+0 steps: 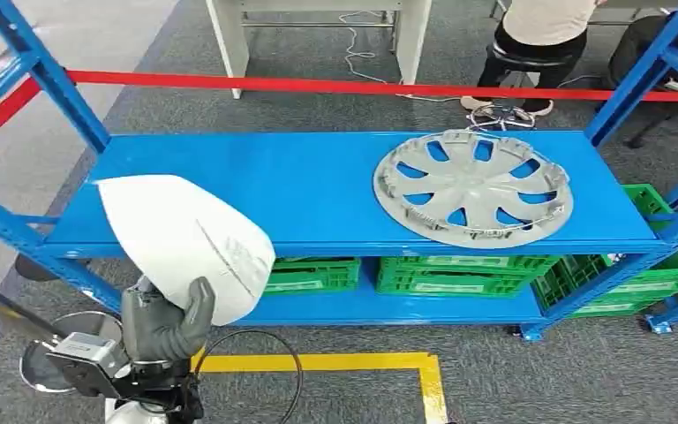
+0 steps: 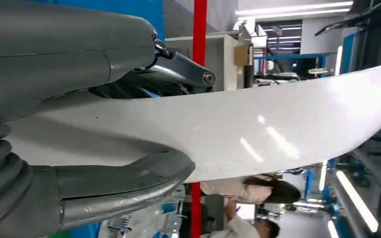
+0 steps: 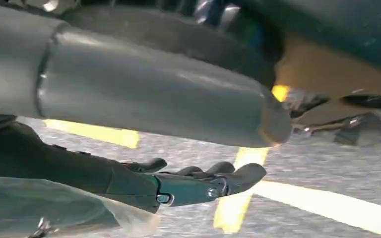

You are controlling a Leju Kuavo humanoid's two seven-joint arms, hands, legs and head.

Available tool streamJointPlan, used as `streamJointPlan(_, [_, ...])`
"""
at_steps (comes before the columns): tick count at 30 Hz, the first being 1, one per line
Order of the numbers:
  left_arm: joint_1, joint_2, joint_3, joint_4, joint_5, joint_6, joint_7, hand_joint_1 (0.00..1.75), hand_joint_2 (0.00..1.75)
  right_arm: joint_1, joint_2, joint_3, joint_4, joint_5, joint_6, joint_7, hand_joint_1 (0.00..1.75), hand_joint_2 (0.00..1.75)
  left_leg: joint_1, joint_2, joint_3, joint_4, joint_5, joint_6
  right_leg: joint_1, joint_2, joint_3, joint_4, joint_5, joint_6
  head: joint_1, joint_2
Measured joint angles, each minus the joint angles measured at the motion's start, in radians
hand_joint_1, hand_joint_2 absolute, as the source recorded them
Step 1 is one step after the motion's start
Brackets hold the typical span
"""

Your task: Take the parts from the cabinet and place them on the table.

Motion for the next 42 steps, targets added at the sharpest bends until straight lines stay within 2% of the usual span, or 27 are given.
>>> streamJointPlan(2, [-0.001, -0.003, -0.003, 0.005, 0.001, 0.003, 0.0, 1.75, 1.75, 0.003, -0.003, -0.002, 0.0, 0.005, -0.027, 0.004, 0.0, 0.0, -0.003, 0.002, -0.028, 0.001, 0.021, 0.001, 0.0, 0.0, -0.035, 0.148, -0.095, 0.005, 0.0, 0.0])
streamJointPlan(3, [-0.001, -0.004, -0.003, 0.008, 0.004, 0.003, 0.0, 1.75, 1.75, 0.003, -0.004, -0.002, 0.0, 0.01, -0.046, 0.006, 0.0, 0.0, -0.003, 0.003, -0.042, 0.002, 0.031, 0.001, 0.0, 0.0, -0.042, 0.201, -0.107, 0.008, 0.002, 0.0])
streamJointPlan(4, [0.0, -0.005, -0.004, 0.01, 0.006, 0.003, 0.0, 1.75, 1.75, 0.004, -0.005, -0.003, 0.0, 0.013, -0.063, 0.005, 0.0, 0.0, -0.004, 0.005, -0.054, 0.003, 0.04, 0.0, 0.0, 0.0, -0.032, 0.213, -0.088, 0.009, 0.0, 0.0])
streamJointPlan(5, [0.001, -0.006, -0.004, 0.012, 0.011, 0.004, 0.0, 1.75, 1.75, 0.005, -0.006, -0.004, 0.0, 0.018, -0.076, -0.001, 0.0, 0.0, -0.004, 0.006, -0.066, 0.003, 0.049, -0.001, 0.0, -0.001, -0.001, 0.186, -0.051, 0.009, 0.001, 0.0])
streamJointPlan(7, [0.003, -0.006, -0.005, 0.013, 0.011, 0.012, 0.0, 1.75, 1.75, 0.005, -0.007, -0.004, 0.0, 0.023, -0.091, -0.014, 0.0, 0.0, -0.003, 0.006, -0.084, 0.006, 0.064, -0.008, -0.001, -0.002, 0.11, 0.036, 0.012, 0.008, 0.001, 0.0])
streamJointPlan(9, [0.002, -0.007, -0.008, 0.013, 0.011, 0.016, 0.0, 1.75, 1.75, 0.002, -0.008, -0.005, 0.0, 0.021, -0.097, -0.03, 0.0, 0.0, -0.009, 0.005, -0.098, 0.018, 0.075, -0.019, 0.002, 0.001, 0.214, -0.115, -0.019, 0.003, 0.002, 0.0])
streamJointPlan(13, [0.006, -0.007, -0.02, 0.013, 0.004, 0.016, 0.0, 1.75, 1.75, 0.006, -0.008, -0.017, 0.0, 0.006, -0.088, -0.056, 0.0, 0.0, -0.006, 0.003, -0.107, 0.018, 0.103, -0.04, -0.001, -0.001, 0.179, -0.123, -0.008, -0.03, 0.003, 0.0])
streamJointPlan(14, [0.008, -0.008, -0.02, 0.013, 0.003, 0.018, 0.0, 1.75, 1.75, 0.005, -0.009, -0.021, 0.001, -0.003, -0.073, -0.062, 0.0, 0.0, -0.005, 0.0, -0.117, 0.034, 0.066, -0.047, -0.001, -0.005, 0.17, -0.121, 0.003, -0.041, 0.0, 0.0])
streamJointPlan(15, [0.01, -0.007, -0.022, 0.013, 0.004, 0.02, 0.0, 1.75, 1.75, 0.005, -0.009, -0.026, 0.001, -0.017, -0.049, -0.074, 0.0, 0.0, -0.003, 0.0, -0.13, 0.083, 0.001, -0.053, -0.001, -0.006, 0.158, -0.121, 0.013, -0.048, -0.006, 0.0])
streamJointPlan(17, [0.016, -0.005, -0.027, 0.013, 0.002, 0.019, 0.0, 1.75, 1.75, 0.009, -0.009, -0.039, 0.0, -0.032, -0.013, -0.11, 0.0, 0.0, 0.0, 0.0, -0.158, 0.231, -0.111, -0.063, 0.002, -0.008, 0.143, -0.118, 0.033, -0.051, -0.008, 0.0])
streamJointPlan(18, [0.022, -0.001, -0.029, 0.013, -0.005, 0.019, 0.0, 1.75, 1.75, 0.011, -0.008, -0.044, 0.0, -0.034, -0.014, -0.128, 0.0, 0.0, 0.001, 0.0, -0.164, 0.293, -0.134, -0.064, 0.003, -0.009, 0.128, -0.115, 0.044, -0.051, -0.007, 0.0])
streamJointPlan(20, [0.034, 0.008, -0.032, 0.011, -0.013, 0.02, 0.0, 1.75, 1.75, 0.014, -0.006, -0.051, 0.0, -0.036, -0.027, -0.146, 0.0, 0.0, 0.0, -0.001, -0.13, 0.3, -0.097, -0.061, 0.006, -0.009, 0.095, -0.105, 0.061, -0.051, -0.008, 0.0])
streamJointPlan(22, [0.046, 0.014, -0.035, 0.003, -0.007, 0.02, 0.0, 1.75, 1.75, 0.014, -0.001, -0.059, 0.001, -0.034, -0.041, -0.14, 0.0, 0.0, -0.002, -0.001, -0.027, 0.151, -0.031, -0.045, 0.012, -0.007, 0.067, -0.096, 0.076, -0.05, -0.009, 0.0])
streamJointPlan(23, [0.046, 0.016, -0.035, -0.001, -0.005, 0.019, 0.0, 1.75, 1.75, 0.013, 0.003, -0.062, 0.001, -0.03, -0.043, -0.134, 0.0, 0.0, -0.006, -0.003, 0.032, 0.06, -0.025, -0.03, 0.011, -0.007, 0.061, -0.093, 0.083, -0.049, -0.007, 0.0])
streamJointPlan(24, [0.045, 0.016, -0.037, -0.004, -0.005, 0.018, 0.0, 1.75, 1.75, 0.014, 0.008, -0.064, 0.001, -0.028, -0.043, -0.13, 0.0, 0.0, -0.011, -0.002, 0.069, -0.005, -0.052, -0.015, 0.015, -0.007, 0.055, -0.092, 0.09, -0.043, -0.005, 0.0])
streamJointPlan(27, [0.043, 0.019, -0.042, -0.006, -0.005, 0.014, -0.001, 1.75, 1.75, 0.011, 0.009, -0.071, 0.001, -0.027, -0.044, -0.135, 0.0, 0.0, -0.023, -0.003, 0.062, -0.021, -0.039, -0.014, 0.002, -0.01, 0.048, -0.098, 0.117, -0.021, -0.009, 0.0])
streamJointPlan(29, [0.042, 0.018, -0.044, -0.006, -0.005, 0.014, -0.001, 1.75, 1.75, 0.014, 0.009, -0.075, 0.001, -0.027, -0.041, -0.146, 0.0, 0.0, -0.009, 0.001, 0.044, -0.046, -0.002, -0.008, 0.002, -0.004, 0.035, -0.097, 0.118, -0.013, -0.012, 0.0])
streamJointPlan(30, [0.041, 0.019, -0.045, -0.006, -0.005, 0.013, -0.001, 1.75, 1.75, 0.011, 0.01, -0.075, 0.0, -0.026, -0.04, -0.153, 0.0, 0.0, -0.01, 0.003, 0.03, -0.048, 0.014, -0.006, 0.007, 0.0, 0.02, -0.073, 0.063, -0.006, -0.006, 0.0])
streamJointPlan(32, [0.045, 0.019, -0.047, -0.006, 0.007, 0.0, 0.0, 1.75, 1.75, 0.011, 0.009, -0.075, 0.0, -0.019, -0.027, -0.166, 0.0, 0.0, -0.01, 0.003, -0.002, -0.048, 0.033, -0.003, 0.004, -0.002, -0.019, 0.058, -0.063, 0.002, 0.0, 0.0])
streamJointPlan(33, [0.048, 0.021, -0.046, -0.006, 0.01, -0.004, 0.0, 1.75, 1.75, 0.011, 0.009, -0.075, 0.0, -0.014, -0.023, -0.171, 0.0, 0.0, -0.01, 0.004, -0.019, -0.047, 0.044, -0.003, 0.003, -0.002, -0.031, 0.136, -0.093, 0.005, 0.0, 0.0])
streamJointPlan(34, [0.048, 0.022, -0.047, -0.006, 0.01, -0.005, 0.0, 1.75, 1.75, 0.011, 0.01, -0.075, 0.0, -0.011, -0.022, -0.171, 0.0, 0.0, -0.01, 0.006, -0.036, -0.045, 0.056, -0.004, 0.003, -0.002, -0.036, 0.188, -0.081, 0.008, 0.001, 0.0])
streamJointPlan(36, [0.048, 0.024, -0.046, -0.005, 0.009, -0.006, 0.0, 1.75, 1.75, 0.011, 0.01, -0.075, 0.0, -0.006, -0.02, -0.173, 0.0, 0.0, -0.009, 0.007, -0.066, -0.04, 0.076, -0.01, 0.0, -0.002, 0.0, 0.185, 0.006, 0.012, 0.0, 0.0])
streamJointPlan(37, [0.049, 0.024, -0.045, -0.006, 0.008, -0.004, 0.0, 1.75, 1.75, 0.011, 0.01, -0.075, 0.0, 0.001, -0.02, -0.177, 0.0, 0.0, -0.007, 0.006, -0.083, -0.032, 0.084, -0.014, -0.002, -0.001, 0.048, 0.129, 0.039, 0.013, 0.0, 0.0])
streamJointPlan(38, [0.049, 0.024, -0.045, -0.006, 0.005, 0.0, 0.0, 1.75, 1.75, 0.01, 0.01, -0.075, 0.0, 0.009, -0.02, -0.181, 0.0, 0.0, -0.006, 0.003, -0.095, -0.021, 0.091, -0.019, -0.005, 0.002, 0.12, 0.035, 0.037, 0.014, 0.001, 0.0])
streamJointPlan(39, [0.049, 0.024, -0.045, -0.006, 0.004, 0.003, -0.001, 1.75, 1.75, 0.008, 0.01, -0.074, 0.0, 0.012, -0.021, -0.184, 0.0, 0.0, -0.011, 0.001, -0.107, -0.007, 0.092, -0.024, -0.006, 0.012, 0.203, -0.06, 0.001, 0.016, 0.002, 0.0])
streamJointPlan(40, [0.048, 0.024, -0.044, -0.006, 0.003, 0.003, 0.0, 1.75, 1.75, 0.007, 0.01, -0.074, -0.001, 0.014, -0.022, -0.186, 0.0, 0.0, -0.013, -0.001, -0.116, 0.009, 0.095, -0.027, -0.005, 0.016, 0.237, -0.126, -0.037, 0.007, 0.0, 0.0])
streamJointPlan(42, [0.049, 0.024, -0.044, -0.006, 0.001, 0.003, -0.001, 1.75, 1.75, 0.005, 0.013, -0.074, 0.0, 0.018, -0.023, -0.188, 0.0, 0.0, -0.013, -0.003, -0.125, 0.015, 0.108, -0.037, -0.001, 0.013, 0.217, -0.127, -0.05, -0.014, 0.0, 0.0])
